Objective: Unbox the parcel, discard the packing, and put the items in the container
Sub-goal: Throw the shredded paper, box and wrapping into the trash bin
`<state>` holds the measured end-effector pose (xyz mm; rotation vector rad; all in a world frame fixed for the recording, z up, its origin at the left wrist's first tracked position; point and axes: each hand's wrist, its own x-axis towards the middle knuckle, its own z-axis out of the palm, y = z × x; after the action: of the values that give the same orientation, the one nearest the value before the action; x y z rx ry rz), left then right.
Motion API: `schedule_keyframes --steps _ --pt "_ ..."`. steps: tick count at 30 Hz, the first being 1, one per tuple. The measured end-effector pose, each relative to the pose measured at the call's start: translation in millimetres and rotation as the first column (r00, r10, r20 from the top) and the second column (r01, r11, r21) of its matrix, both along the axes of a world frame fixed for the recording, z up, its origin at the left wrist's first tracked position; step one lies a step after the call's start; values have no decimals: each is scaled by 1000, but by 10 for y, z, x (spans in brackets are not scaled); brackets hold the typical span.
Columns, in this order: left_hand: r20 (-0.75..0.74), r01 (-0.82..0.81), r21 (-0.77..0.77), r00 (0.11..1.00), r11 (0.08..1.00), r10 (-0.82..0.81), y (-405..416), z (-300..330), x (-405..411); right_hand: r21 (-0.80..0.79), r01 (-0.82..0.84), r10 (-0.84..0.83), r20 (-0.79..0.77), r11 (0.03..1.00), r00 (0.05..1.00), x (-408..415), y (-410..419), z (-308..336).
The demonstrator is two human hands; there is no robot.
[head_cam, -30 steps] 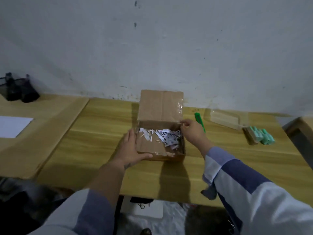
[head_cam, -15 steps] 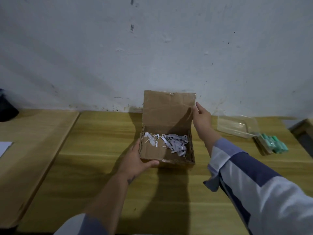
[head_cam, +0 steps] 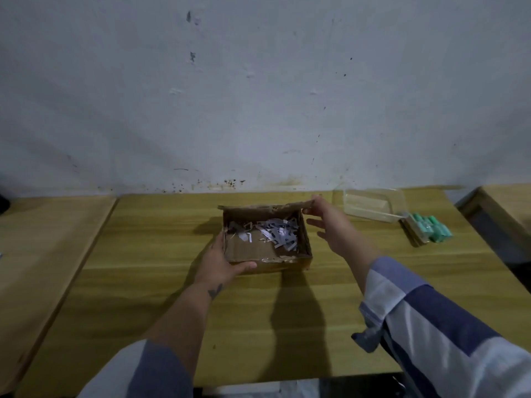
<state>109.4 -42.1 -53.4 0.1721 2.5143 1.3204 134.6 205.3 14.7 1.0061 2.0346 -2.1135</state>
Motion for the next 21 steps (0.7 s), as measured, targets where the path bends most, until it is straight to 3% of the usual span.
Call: schedule_keyframes --steps 3,11,21 --pt "6 -33 17 999 999 33 20 -1 34 -67 -28 29 21 997 999 118 36 -85" --pt "23 -24 128 1000 991 21 -6 -25 141 -11 -57 57 47 998 997 291 -23 -440" --pt "-31 71 146 997 987 -67 278 163 195 193 62 -58 -26 979 998 540 141 -492"
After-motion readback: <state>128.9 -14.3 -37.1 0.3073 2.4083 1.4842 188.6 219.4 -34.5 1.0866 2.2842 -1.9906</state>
